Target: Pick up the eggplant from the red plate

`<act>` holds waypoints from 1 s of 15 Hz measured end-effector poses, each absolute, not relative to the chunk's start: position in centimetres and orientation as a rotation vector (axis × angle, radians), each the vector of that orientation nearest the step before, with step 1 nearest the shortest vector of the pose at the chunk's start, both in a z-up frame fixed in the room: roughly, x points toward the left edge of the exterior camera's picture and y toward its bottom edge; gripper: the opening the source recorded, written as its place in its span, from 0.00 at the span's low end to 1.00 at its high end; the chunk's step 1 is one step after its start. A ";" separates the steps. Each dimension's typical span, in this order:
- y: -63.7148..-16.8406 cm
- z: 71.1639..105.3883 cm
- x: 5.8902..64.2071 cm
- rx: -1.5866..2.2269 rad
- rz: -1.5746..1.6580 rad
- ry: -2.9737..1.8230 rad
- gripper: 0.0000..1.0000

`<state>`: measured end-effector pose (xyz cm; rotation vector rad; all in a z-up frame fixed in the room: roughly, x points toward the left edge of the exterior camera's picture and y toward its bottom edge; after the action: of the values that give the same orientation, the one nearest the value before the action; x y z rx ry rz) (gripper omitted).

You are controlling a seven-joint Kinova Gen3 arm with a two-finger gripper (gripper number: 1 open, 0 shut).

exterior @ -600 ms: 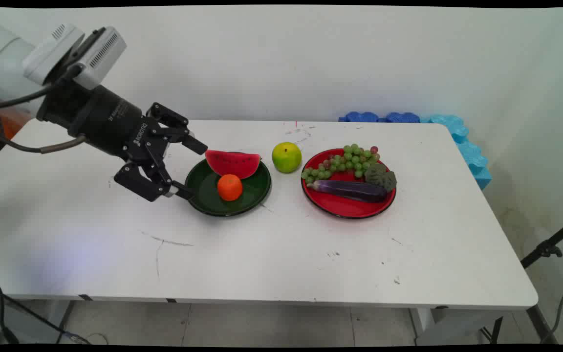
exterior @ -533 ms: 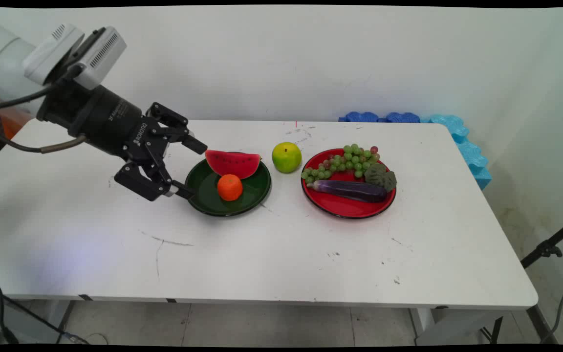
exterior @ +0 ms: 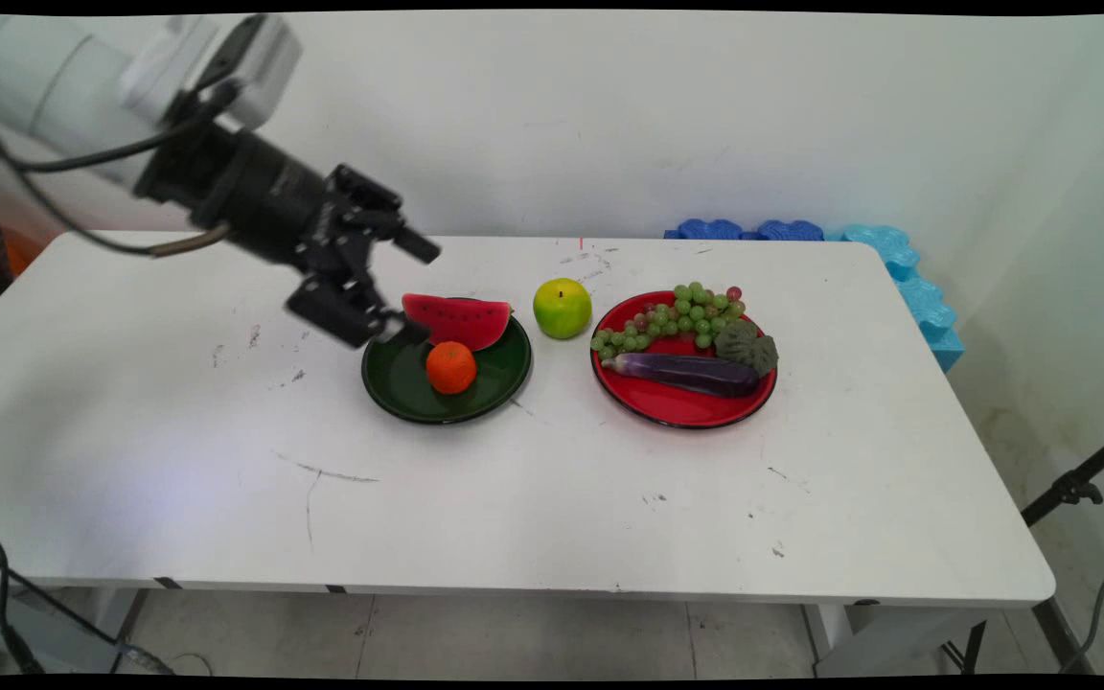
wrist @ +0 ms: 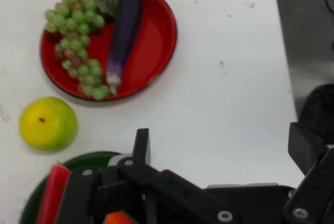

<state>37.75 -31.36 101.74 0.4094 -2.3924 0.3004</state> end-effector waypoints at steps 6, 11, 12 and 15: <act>-37.0 101.9 30.7 0.442 0.365 -2.438 1.00; -42.0 99.2 25.9 0.483 0.392 -2.493 1.00; -43.0 98.3 24.9 0.483 0.393 -2.506 1.00; -46.2 95.0 21.9 0.466 0.395 -2.555 1.00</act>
<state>21.95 -46.25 94.98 0.4664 -2.5546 0.3946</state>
